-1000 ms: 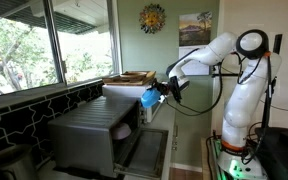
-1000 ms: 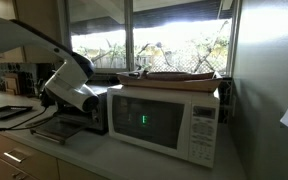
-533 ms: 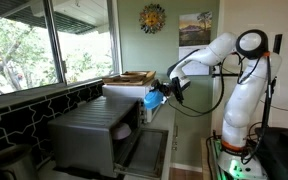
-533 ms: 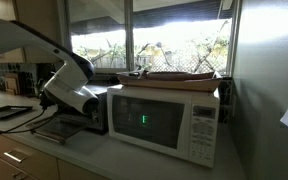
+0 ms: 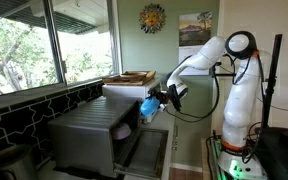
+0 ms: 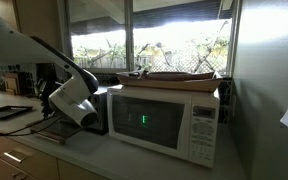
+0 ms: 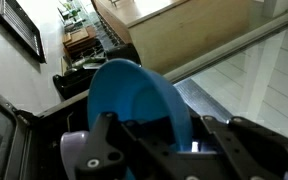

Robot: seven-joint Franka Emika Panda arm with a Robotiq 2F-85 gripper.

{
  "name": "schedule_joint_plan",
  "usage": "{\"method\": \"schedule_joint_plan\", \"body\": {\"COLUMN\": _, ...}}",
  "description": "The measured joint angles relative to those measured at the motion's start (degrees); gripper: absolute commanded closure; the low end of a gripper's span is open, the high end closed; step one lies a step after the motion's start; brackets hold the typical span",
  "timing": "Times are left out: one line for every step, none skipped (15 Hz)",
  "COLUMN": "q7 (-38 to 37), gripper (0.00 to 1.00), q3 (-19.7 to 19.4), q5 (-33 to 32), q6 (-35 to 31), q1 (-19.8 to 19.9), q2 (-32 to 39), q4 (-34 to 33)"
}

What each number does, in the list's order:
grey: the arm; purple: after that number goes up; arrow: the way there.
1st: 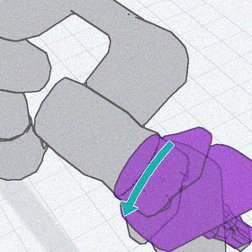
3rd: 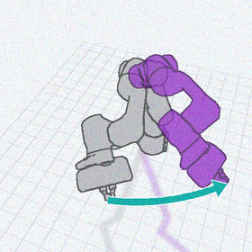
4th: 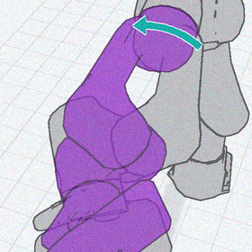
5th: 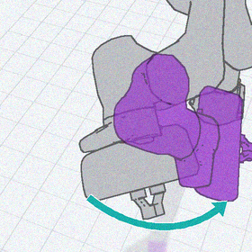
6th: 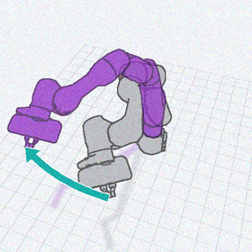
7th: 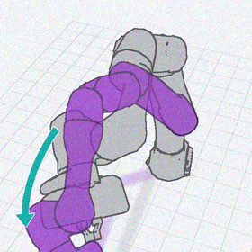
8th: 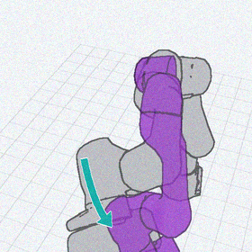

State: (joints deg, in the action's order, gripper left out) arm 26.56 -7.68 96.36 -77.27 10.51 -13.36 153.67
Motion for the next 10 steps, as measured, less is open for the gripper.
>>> {"method": "schedule_joint_plan", "body": {"q7": 1.5, "gripper": 1.0, "q3": 0.2, "q5": 1.3, "q6": 0.2, "q1": -0.3, "q2": 1.7, "q4": 0.2}}
{"method": "schedule_joint_plan", "body": {"q7": 3.1, "gripper": 1.0, "q3": 0.3, "q5": 2.6, "q6": 0.7, "q1": -0.5, "q2": 3.3, "q4": 0.3}}
{"method": "schedule_joint_plan", "body": {"q7": 5.0, "gripper": 1.0, "q3": 0.4, "q5": 3.6, "q6": 1.4, "q1": -0.8, "q2": 4.8, "q4": 0.5}}
{"method": "schedule_joint_plan", "body": {"q7": 7.0, "gripper": 1.0, "q3": 0.4, "q5": 4.5, "q6": 2.5, "q1": -1.0, "q2": 6.3, "q4": 0.6}}
{"method": "schedule_joint_plan", "body": {"q7": 9.1, "gripper": 1.0, "q3": 0.5, "q5": 5.3, "q6": 3.9, "q1": -1.1, "q2": 7.8, "q4": 0.8}}
{"method": "schedule_joint_plan", "body": {"q7": 11.3, "gripper": 1.0, "q3": 0.5, "q5": 5.6, "q6": 5.4, "q1": -1.3, "q2": 9.3, "q4": 0.8}}
{"method": "schedule_joint_plan", "body": {"q7": 13.6, "gripper": 1.0, "q3": 0.5, "q5": 5.7, "q6": 6.8, "q1": -1.4, "q2": 10.6, "q4": 0.8}}
{"method": "schedule_joint_plan", "body": {"q7": 15.8, "gripper": 1.0, "q3": 0.5, "q5": 5.7, "q6": 8.2, "q1": -1.5, "q2": 11.9, "q4": 0.8}}
{"method": "schedule_joint_plan", "body": {"q7": 17.9, "gripper": 1.0, "q3": 0.6, "q5": 5.7, "q6": 9.3, "q1": -1.7, "q2": 13.1, "q4": 0.8}}
{"method": "schedule_joint_plan", "body": {"q7": 19.9, "gripper": 1.0, "q3": 0.6, "q5": 5.7, "q6": 10.1, "q1": -1.8, "q2": 14.1, "q4": 0.7}}
